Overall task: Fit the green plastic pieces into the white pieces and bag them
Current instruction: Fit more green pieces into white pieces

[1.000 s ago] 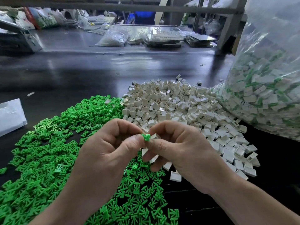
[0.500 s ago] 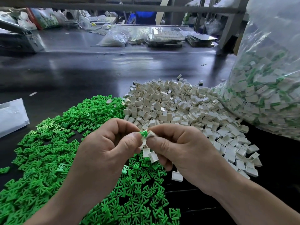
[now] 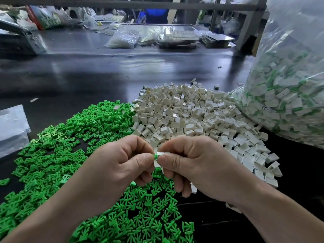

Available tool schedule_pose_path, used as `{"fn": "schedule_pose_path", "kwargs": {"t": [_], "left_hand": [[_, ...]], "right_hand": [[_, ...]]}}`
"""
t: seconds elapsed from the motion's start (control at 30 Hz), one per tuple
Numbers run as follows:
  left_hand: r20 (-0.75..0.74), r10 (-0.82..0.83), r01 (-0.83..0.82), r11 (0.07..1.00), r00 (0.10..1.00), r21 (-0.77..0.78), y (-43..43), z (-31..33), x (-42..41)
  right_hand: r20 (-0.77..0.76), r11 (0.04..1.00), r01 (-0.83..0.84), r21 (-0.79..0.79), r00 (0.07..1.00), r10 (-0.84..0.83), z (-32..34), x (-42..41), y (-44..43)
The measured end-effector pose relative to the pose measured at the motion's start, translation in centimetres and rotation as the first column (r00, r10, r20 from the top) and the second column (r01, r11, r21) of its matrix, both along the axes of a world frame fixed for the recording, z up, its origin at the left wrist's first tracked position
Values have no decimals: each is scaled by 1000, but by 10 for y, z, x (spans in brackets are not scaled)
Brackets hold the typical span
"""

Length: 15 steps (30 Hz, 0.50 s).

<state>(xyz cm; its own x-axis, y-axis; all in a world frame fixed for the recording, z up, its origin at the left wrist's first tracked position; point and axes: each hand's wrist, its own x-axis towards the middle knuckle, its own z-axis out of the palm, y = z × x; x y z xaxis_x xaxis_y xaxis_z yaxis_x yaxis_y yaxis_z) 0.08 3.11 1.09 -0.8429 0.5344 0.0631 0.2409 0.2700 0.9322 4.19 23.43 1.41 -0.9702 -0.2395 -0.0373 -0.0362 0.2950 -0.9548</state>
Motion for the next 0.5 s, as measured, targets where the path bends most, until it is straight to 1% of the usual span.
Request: {"fn": "schedule_pose_path", "kwargs": {"t": [0.1, 0.17, 0.33, 0.4, 0.5], "left_hand": [[-17, -16, 15, 999, 1000, -38, 0, -2, 0], [-28, -17, 16, 999, 999, -33, 2, -2, 1], [32, 44, -47, 991, 999, 125, 6, -3, 0], [56, 63, -72, 982, 996, 175, 8, -3, 1], [80, 95, -110, 973, 992, 203, 10, -3, 2]], "right_hand": [[-4, 997, -31, 73, 1000, 31, 3, 2, -1], [-4, 997, -29, 78, 1000, 29, 4, 2, -2], [24, 992, 63, -106, 998, -60, 1, 4, -7], [23, 985, 78, -157, 997, -75, -1, 5, -9], [22, 975, 85, -208, 996, -82, -4, 4, -11]]}}
